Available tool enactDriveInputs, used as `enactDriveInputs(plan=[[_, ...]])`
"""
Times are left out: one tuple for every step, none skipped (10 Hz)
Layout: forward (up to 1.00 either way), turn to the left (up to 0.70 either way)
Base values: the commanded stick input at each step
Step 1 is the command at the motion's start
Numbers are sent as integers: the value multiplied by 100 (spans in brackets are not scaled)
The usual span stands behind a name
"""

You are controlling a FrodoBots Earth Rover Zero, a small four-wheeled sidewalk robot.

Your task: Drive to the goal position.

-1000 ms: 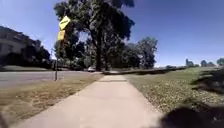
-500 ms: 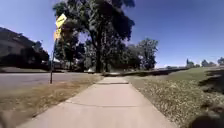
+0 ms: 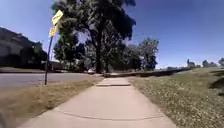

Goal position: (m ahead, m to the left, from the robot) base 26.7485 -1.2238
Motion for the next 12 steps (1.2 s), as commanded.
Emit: enactDriveInputs(plan=[[85,-27],[85,-11],[85,0],[85,0],[85,0],[85,0],[85,0],[85,0],[85,0],[85,0],[85,0],[85,0]])
